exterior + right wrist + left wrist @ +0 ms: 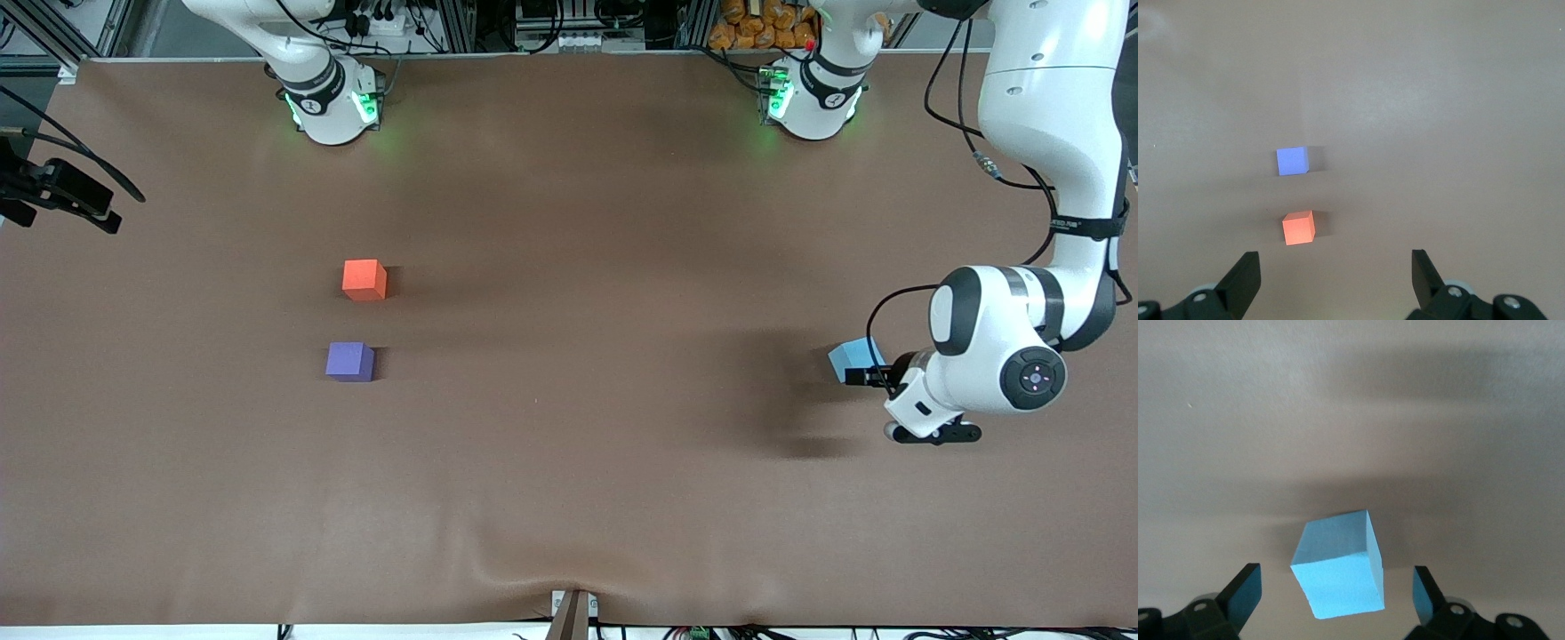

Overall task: Place blue block between orange and purple blocks
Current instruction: 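Close the left gripper on the light blue cube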

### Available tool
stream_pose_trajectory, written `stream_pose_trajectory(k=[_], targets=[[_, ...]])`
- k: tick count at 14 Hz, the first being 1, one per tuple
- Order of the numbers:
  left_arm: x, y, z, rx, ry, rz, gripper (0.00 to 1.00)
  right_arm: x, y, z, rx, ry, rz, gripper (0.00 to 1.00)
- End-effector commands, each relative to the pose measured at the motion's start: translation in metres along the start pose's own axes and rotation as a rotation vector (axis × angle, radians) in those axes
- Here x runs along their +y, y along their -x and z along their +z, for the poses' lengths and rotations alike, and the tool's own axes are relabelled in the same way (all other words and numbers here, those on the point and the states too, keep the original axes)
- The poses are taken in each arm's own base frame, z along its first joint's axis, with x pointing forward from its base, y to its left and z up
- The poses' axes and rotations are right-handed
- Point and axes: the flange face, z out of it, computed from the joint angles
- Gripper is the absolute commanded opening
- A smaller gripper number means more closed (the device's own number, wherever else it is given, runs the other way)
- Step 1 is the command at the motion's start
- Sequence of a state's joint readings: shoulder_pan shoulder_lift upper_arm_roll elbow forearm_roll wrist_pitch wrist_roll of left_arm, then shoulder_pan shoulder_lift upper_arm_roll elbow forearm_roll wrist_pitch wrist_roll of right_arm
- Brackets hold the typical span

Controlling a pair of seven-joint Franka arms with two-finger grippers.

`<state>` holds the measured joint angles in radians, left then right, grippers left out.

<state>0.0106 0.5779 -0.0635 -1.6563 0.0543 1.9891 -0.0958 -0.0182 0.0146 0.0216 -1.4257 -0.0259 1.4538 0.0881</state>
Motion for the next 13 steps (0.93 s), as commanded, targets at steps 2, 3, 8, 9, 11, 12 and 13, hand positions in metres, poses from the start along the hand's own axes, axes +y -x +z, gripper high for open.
stream_pose_trajectory(k=[2, 3, 8, 9, 11, 12, 13], targets=[[0.005, 0.031, 0.007, 0.040, 0.012, -0.060, 1.00, -0.001, -0.001, -0.002, 0.000, -0.006, -0.012, 1.00], [0.004, 0.033, 0.013, 0.041, 0.013, -0.061, 1.00, -0.001, -0.001, -0.002, 0.000, -0.006, -0.012, 1.00], [-0.015, 0.044, 0.041, 0.084, 0.024, -0.096, 1.00, -0.001, -0.001, -0.002, 0.000, -0.006, -0.012, 1.00], [-0.019, 0.045, 0.046, 0.089, 0.026, -0.100, 1.00, -0.001, -0.001, -0.002, 0.000, -0.006, -0.012, 1.00], [-0.017, 0.047, 0.054, 0.101, 0.028, -0.098, 1.00, -0.001, -0.001, -0.002, 0.000, -0.006, -0.012, 1.00], [-0.017, 0.047, 0.056, 0.099, 0.028, -0.098, 1.00, -0.001, -0.001, -0.002, 0.000, -0.006, -0.012, 1.00], [-0.017, 0.047, 0.058, 0.096, 0.028, -0.097, 1.00, -0.001, -0.001, -0.002, 0.000, -0.006, -0.012, 1.00]])
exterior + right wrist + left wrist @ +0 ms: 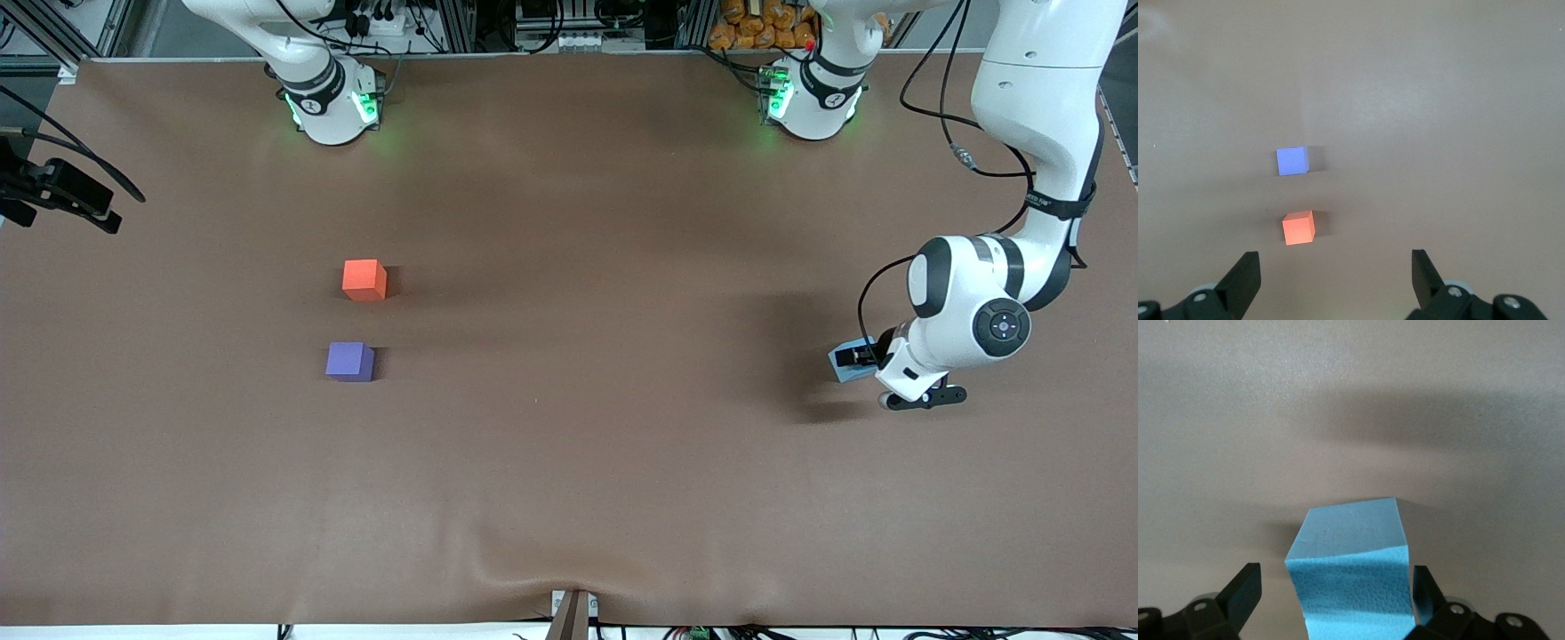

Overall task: Place blue block between orange and purple blocks
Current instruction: 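Close the left gripper on the light blue cube, then carry the blue cube toward the table middle and release it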

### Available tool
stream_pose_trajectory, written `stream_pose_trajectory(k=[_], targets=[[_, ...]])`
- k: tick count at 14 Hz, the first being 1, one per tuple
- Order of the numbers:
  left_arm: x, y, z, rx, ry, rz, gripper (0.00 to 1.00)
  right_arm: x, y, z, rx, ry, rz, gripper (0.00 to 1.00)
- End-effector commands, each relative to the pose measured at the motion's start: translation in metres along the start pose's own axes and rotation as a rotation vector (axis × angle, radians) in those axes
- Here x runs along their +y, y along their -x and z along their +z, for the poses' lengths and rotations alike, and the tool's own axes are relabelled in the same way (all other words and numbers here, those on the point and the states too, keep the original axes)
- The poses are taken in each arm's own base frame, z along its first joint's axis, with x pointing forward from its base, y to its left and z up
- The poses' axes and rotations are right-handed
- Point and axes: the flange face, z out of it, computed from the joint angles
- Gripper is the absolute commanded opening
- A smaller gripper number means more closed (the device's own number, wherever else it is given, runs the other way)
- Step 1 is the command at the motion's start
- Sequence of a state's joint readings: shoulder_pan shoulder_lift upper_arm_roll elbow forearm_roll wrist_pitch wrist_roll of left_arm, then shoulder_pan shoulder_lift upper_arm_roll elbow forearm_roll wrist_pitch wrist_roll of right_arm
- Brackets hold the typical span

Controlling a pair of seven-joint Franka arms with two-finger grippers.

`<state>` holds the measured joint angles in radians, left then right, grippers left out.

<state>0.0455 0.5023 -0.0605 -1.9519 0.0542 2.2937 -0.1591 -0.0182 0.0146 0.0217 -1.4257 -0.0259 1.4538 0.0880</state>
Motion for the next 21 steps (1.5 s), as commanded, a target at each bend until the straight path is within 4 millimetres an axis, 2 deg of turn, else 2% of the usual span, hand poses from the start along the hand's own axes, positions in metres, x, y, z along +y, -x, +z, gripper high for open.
stream_pose_trajectory(k=[1, 4, 5, 6, 7, 8, 11, 12, 15, 17, 18, 21], targets=[[0.001, 0.009, -0.004, 0.012, 0.009, -0.009, 1.00, -0.001, -0.001, -0.002, 0.000, -0.006, -0.011, 1.00], [0.002, 0.009, -0.003, 0.010, 0.009, -0.008, 1.00, -0.001, -0.001, -0.002, 0.000, -0.006, -0.011, 1.00], [0.002, 0.009, -0.003, 0.012, 0.009, -0.008, 0.96, -0.001, -0.001, -0.002, 0.000, -0.006, -0.011, 1.00], [0.003, 0.008, -0.004, 0.014, 0.009, -0.005, 0.54, -0.001, -0.001, -0.002, 0.000, -0.006, -0.011, 1.00], [0.002, 0.008, -0.004, 0.014, 0.008, -0.007, 0.29, -0.001, 0.000, -0.002, -0.002, -0.006, -0.011, 1.00], [0.003, 0.008, -0.005, 0.017, 0.009, -0.005, 0.20, -0.001, 0.000, -0.002, -0.002, -0.006, -0.011, 1.00], [0.007, 0.005, -0.018, 0.038, 0.011, 0.003, 0.19, -0.001, 0.000, -0.002, -0.002, -0.006, -0.011, 1.00], [0.010, 0.005, -0.030, 0.058, 0.010, 0.014, 0.19, -0.001, 0.000, -0.002, -0.002, -0.006, -0.011, 1.00], [0.056, 0.011, -0.073, 0.129, 0.028, 0.088, 0.19, 0.000, -0.001, -0.002, -0.002, -0.006, -0.010, 1.00], [0.102, 0.026, -0.099, 0.165, 0.054, 0.145, 0.19, -0.001, 0.000, -0.002, -0.002, -0.006, -0.011, 1.00], [0.129, 0.036, -0.110, 0.173, 0.078, 0.128, 0.19, -0.001, -0.001, -0.002, 0.000, -0.006, -0.011, 1.00], [0.223, 0.072, -0.123, 0.162, 0.150, 0.022, 0.20, -0.001, -0.001, -0.002, 0.000, -0.006, -0.011, 1.00]])
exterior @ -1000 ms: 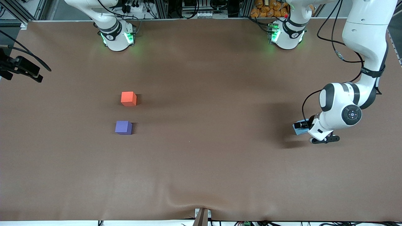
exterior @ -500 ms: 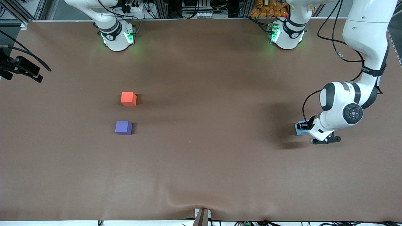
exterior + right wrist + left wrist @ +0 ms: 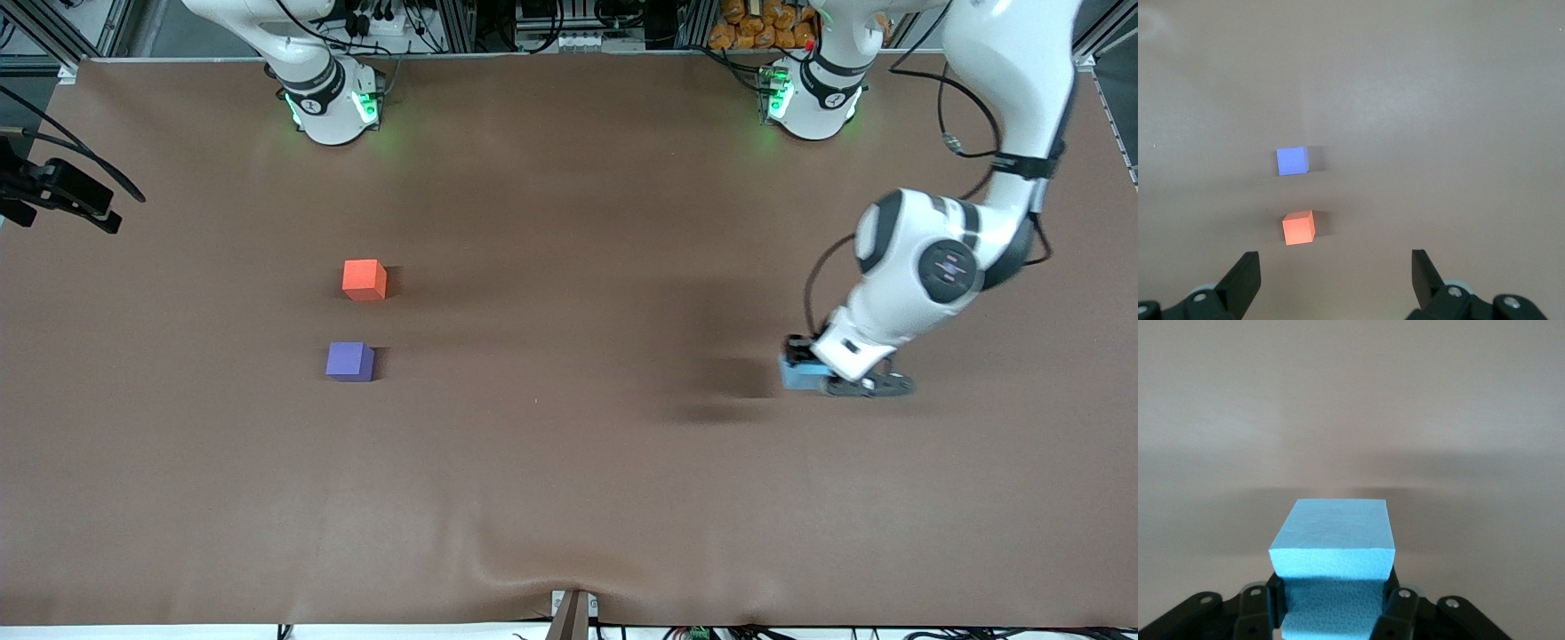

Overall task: Place blue block between orange and purple blocks
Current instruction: 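Carry the blue cube toward the table middle and release it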

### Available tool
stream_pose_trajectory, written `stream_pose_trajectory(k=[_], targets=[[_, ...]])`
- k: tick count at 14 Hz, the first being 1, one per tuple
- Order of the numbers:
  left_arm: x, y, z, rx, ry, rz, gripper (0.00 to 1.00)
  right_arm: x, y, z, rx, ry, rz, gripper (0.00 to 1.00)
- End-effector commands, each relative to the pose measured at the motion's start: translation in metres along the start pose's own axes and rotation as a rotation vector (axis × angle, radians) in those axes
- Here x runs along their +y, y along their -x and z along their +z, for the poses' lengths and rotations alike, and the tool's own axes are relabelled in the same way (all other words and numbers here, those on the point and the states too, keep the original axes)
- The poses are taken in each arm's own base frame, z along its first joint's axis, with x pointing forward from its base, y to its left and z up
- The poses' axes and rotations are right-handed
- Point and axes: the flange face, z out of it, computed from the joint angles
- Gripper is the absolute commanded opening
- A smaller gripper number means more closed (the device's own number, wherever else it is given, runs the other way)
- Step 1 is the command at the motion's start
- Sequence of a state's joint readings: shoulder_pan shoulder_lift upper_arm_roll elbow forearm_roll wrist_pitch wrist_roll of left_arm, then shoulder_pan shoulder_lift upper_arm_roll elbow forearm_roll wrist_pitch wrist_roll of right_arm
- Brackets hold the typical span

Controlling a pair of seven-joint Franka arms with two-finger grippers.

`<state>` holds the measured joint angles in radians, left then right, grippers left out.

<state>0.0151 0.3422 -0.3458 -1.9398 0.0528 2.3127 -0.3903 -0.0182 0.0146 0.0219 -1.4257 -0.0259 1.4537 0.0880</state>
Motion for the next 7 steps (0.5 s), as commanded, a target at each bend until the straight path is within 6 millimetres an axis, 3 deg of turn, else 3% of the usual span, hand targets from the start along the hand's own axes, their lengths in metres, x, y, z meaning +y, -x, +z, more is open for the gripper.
stream_pose_trajectory(k=[1, 5, 7], targets=[[0.076, 0.032, -0.005, -0.017, 0.039, -0.056, 0.20, -0.001, -0.001, -0.002, 0.000, -0.006, -0.011, 1.00], [0.186, 0.086, 0.011, -0.052, 0.057, -0.098, 0.20, -0.001, -0.001, -0.002, 0.000, -0.006, -0.011, 1.00], [0.244, 0.113, 0.032, -0.082, 0.066, -0.131, 0.20, -0.001, -0.001, -0.002, 0.000, -0.006, -0.011, 1.00]])
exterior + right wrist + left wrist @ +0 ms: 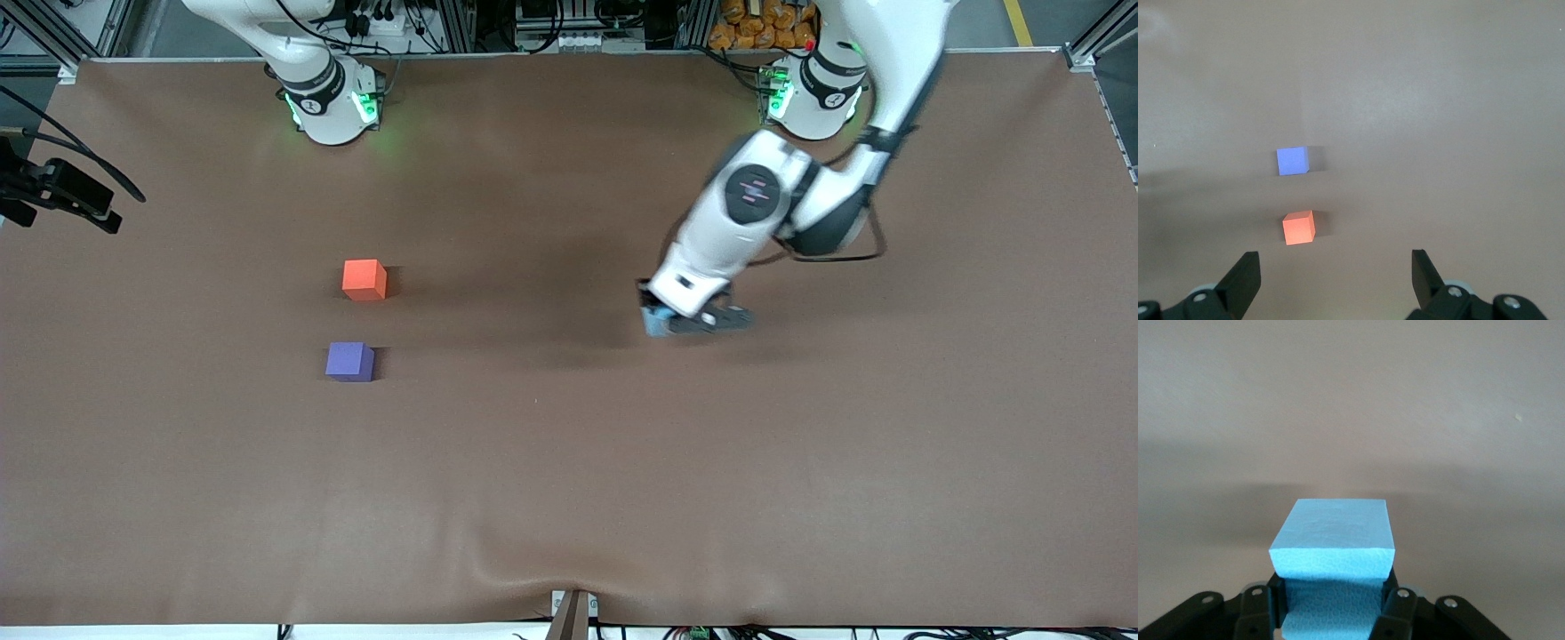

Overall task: Place blue block between orange and purple blocks
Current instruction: 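Carry the blue cube toward the table middle and release it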

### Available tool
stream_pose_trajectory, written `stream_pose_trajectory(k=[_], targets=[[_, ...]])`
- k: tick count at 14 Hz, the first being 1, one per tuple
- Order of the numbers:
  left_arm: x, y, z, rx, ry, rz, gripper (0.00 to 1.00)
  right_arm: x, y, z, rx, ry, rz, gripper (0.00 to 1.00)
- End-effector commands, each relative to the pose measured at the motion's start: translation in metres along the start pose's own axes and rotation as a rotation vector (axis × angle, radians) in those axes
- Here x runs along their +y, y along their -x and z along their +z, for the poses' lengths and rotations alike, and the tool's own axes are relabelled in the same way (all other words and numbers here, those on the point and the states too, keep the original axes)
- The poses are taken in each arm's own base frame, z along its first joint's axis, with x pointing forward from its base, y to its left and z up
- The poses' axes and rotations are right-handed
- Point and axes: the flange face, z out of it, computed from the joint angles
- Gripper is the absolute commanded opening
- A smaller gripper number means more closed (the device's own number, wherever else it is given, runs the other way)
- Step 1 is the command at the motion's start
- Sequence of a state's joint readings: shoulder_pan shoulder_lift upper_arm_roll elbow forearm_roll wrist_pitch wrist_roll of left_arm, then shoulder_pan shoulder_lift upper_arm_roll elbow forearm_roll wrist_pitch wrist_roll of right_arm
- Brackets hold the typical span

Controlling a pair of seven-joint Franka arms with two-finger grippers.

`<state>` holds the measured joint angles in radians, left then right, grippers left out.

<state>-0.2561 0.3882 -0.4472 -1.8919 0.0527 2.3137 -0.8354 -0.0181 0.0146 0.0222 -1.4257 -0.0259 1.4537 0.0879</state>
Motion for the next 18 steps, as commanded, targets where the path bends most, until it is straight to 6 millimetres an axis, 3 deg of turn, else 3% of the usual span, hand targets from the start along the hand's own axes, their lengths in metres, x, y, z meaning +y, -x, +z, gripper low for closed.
stream_pose_trajectory(k=[1, 5, 8, 9, 10, 11, 15, 18], targets=[[0.065, 0.025, 0.033, -0.043, 0.020, -0.054, 0.20, -0.001, -0.001, -0.002, 0.000, -0.006, -0.011, 1.00], [0.114, 0.062, 0.090, -0.073, -0.015, -0.056, 0.22, -0.001, -0.001, -0.002, 0.000, -0.006, -0.011, 1.00], [0.129, 0.078, 0.128, -0.053, -0.066, -0.012, 0.30, -0.001, -0.001, -0.002, 0.000, -0.006, -0.011, 1.00], [0.128, 0.080, 0.133, -0.039, -0.086, 0.003, 0.36, -0.001, -0.001, -0.002, 0.000, -0.006, -0.011, 1.00], [0.131, 0.085, 0.134, -0.030, -0.093, 0.040, 0.61, -0.001, -0.001, -0.002, 0.000, -0.006, -0.011, 1.00], [0.133, 0.087, 0.131, -0.009, -0.098, 0.066, 1.00, -0.001, -0.001, -0.002, 0.000, -0.006, -0.011, 1.00], [0.136, 0.073, 0.085, 0.050, -0.077, 0.077, 1.00, -0.002, -0.001, -0.002, 0.000, -0.006, -0.011, 1.00], [0.126, 0.044, 0.026, 0.090, -0.074, 0.089, 1.00, -0.005, -0.001, -0.001, -0.006, -0.006, -0.017, 1.00]])
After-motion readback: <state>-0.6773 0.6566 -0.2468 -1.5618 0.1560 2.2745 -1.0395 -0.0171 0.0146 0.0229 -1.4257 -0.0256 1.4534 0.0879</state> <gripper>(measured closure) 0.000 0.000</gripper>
